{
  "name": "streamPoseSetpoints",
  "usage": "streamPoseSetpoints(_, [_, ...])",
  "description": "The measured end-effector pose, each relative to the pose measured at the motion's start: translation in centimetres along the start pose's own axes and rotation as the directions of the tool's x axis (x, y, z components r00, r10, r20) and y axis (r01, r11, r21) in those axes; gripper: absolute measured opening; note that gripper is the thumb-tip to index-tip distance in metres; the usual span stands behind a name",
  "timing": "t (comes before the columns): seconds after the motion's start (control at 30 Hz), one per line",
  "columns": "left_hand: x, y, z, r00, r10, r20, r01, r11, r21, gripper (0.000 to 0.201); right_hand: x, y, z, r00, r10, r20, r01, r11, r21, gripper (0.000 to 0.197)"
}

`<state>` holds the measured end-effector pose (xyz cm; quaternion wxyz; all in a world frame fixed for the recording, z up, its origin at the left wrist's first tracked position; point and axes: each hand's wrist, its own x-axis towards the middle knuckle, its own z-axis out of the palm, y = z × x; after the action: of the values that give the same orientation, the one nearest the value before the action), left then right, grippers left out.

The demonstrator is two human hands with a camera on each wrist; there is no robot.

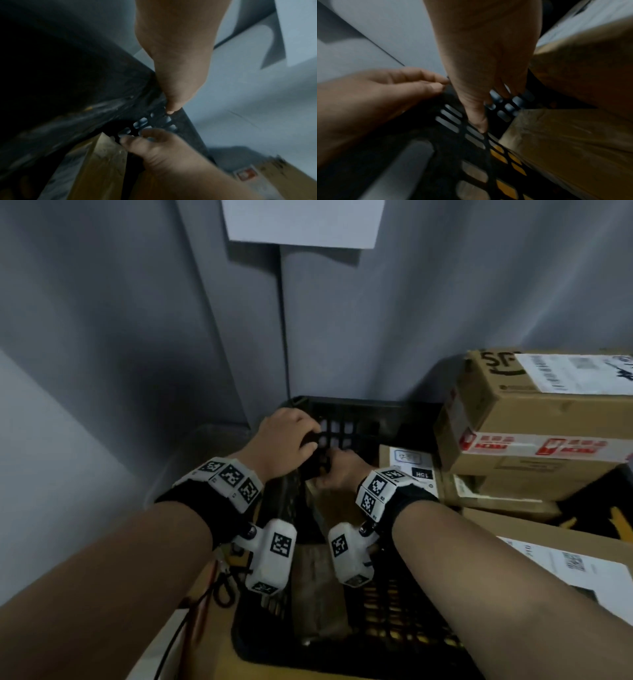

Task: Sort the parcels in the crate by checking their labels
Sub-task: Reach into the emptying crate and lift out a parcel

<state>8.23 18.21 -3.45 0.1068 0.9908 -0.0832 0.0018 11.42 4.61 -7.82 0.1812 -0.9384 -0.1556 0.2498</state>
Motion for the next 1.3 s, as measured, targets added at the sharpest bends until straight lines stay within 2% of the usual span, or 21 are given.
streamPoseSetpoints(0.13, [0.5,-0.2,0.6,1.0,-0.015,0.002,0.015,0.996,-0.093,0.037,2.2,1.2,2.9,0.968,0.199,0.153,-0.193,0.98,-0.057,0.105])
streamPoseSetpoints(0.2, [0.8,-0.2,0.7,1.0,-0.01,0.0,0.01,0.994,-0.11,0.035,2.7,1.8,4.1,0.947,0.234,0.221,-0.232,0.972,-0.035,0.118])
streamPoseSetpoints(0.27, [1.2,-0.3,0.8,1.0,-0.008,0.007,0.009,0.995,-0.101,0.035,3.1,2.1,5.0,0.948,0.215,0.233,-0.216,0.976,-0.024,0.126])
streamPoseSetpoints(0.4, [1.6,-0.3,0.9,0.999,0.007,0.036,-0.005,0.999,-0.046,0.034,3.0,2.4,5.2,0.977,0.164,0.138,-0.156,0.986,-0.064,0.12])
streamPoseSetpoints(0.6, [1.5,-0.2,0.8,0.999,-0.007,0.046,0.009,0.999,-0.045,0.034,2.2,2.5,3.8,0.975,0.21,0.068,-0.217,0.967,0.135,0.117])
streamPoseSetpoints(0.73, [1.3,-0.1,0.7,0.998,-0.022,0.052,0.023,1.0,-0.016,0.032,1.6,2.1,3.4,0.973,0.231,0.01,-0.23,0.961,0.152,0.104])
streamPoseSetpoints(0.87, [1.2,-0.1,0.5,0.999,-0.033,0.037,0.034,0.999,-0.019,0.031,1.0,1.0,2.7,0.964,0.218,-0.154,-0.195,0.969,0.149,0.095])
streamPoseSetpoints(0.97, [1.2,0.0,0.5,0.999,-0.035,0.038,0.035,0.999,-0.007,0.031,0.6,0.6,2.9,0.951,0.152,-0.27,-0.138,0.988,0.071,0.099])
streamPoseSetpoints(1.07, [1.3,0.1,0.5,0.998,-0.04,0.041,0.04,0.999,-0.002,0.031,0.4,0.8,2.7,0.961,0.106,-0.255,-0.095,0.994,0.058,0.104])
streamPoseSetpoints(1.17, [1.3,0.2,0.5,0.998,-0.043,0.045,0.042,0.999,0.006,0.032,0.4,1.0,1.9,0.983,0.05,-0.175,-0.048,0.999,0.018,0.091])
streamPoseSetpoints(1.3, [1.3,0.2,0.6,0.998,-0.042,0.045,0.042,0.999,0.008,0.031,0.3,1.0,1.0,0.988,0.07,-0.139,-0.061,0.996,0.07,0.088])
